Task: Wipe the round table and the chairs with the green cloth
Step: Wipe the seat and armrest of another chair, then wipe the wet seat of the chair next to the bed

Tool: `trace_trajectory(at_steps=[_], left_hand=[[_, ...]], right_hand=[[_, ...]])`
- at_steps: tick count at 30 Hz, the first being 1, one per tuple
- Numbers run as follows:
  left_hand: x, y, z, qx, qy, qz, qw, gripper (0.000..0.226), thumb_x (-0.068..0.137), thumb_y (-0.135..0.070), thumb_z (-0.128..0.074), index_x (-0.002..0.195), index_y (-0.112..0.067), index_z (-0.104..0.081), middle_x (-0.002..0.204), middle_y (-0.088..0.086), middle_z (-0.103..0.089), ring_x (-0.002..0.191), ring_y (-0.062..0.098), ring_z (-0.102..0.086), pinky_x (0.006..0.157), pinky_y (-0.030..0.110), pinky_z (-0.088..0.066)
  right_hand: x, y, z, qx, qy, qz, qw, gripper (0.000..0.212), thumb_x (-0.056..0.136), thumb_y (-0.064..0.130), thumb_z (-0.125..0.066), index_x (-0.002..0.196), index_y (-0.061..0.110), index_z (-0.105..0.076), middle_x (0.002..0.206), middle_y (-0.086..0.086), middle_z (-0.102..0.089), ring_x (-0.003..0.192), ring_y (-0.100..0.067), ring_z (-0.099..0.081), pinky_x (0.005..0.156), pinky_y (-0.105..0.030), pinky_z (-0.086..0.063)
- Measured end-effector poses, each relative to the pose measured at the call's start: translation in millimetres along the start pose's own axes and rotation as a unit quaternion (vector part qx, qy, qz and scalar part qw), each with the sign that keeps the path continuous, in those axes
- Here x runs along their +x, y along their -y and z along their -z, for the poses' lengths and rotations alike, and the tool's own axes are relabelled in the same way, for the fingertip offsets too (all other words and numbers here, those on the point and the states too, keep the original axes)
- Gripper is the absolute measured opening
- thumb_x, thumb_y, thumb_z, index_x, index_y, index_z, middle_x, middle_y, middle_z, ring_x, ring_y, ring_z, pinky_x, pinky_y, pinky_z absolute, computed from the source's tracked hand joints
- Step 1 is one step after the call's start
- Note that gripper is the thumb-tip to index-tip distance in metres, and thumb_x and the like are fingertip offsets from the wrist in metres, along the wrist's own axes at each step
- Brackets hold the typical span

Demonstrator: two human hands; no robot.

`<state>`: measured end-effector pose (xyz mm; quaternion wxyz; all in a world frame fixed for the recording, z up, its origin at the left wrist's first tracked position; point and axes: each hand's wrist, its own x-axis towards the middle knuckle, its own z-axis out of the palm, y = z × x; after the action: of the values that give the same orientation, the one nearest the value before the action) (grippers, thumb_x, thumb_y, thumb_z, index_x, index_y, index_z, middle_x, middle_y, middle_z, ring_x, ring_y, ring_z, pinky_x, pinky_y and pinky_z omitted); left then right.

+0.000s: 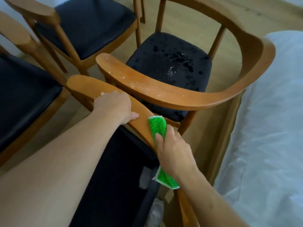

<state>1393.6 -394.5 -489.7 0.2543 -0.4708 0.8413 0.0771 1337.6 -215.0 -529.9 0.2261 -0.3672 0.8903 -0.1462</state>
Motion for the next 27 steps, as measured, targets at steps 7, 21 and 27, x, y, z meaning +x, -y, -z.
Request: trace_trajectory(at_steps=[7, 21, 27], left_hand=[[2, -7, 10, 0.005, 0.023, 0.020, 1.000, 0.066, 0.077, -0.061, -0.064, 0.120, -0.011, -0.055, 0.118, 0.011, -0.059, 0.108, 0.033, -0.057, 0.090, 0.045, -0.047], [3, -3, 7, -0.125, 0.042, 0.033, 0.991, 0.072, 0.077, -0.048, -0.072, 0.134, -0.012, -0.046, 0.135, 0.015, -0.050, 0.131, 0.039, -0.040, 0.102, 0.049, -0.039], [18, -14, 21, -0.096, 0.085, 0.054, 0.990, 0.049, 0.074, -0.029, -0.081, 0.113, -0.012, -0.057, 0.106, 0.011, -0.059, 0.110, 0.036, -0.056, 0.094, 0.050, -0.043]], right_hand=[[-72, -39, -15, 0.137, -0.025, -0.027, 0.990, 0.053, 0.099, 0.034, -0.042, 0.150, 0.035, -0.027, 0.129, 0.016, -0.055, 0.101, -0.008, -0.063, 0.083, -0.011, -0.045], [11, -6, 37, 0.484, -0.105, 0.018, 0.868, 0.043, 0.093, 0.054, -0.035, 0.086, 0.026, -0.067, 0.079, -0.011, -0.065, 0.074, -0.033, -0.062, 0.065, -0.045, -0.050], [119, 50, 92, 0.536, 0.011, 0.134, 0.834, 0.045, 0.087, 0.054, -0.040, 0.092, 0.019, -0.067, 0.095, -0.026, -0.064, 0.087, -0.044, -0.062, 0.074, -0.060, -0.050]])
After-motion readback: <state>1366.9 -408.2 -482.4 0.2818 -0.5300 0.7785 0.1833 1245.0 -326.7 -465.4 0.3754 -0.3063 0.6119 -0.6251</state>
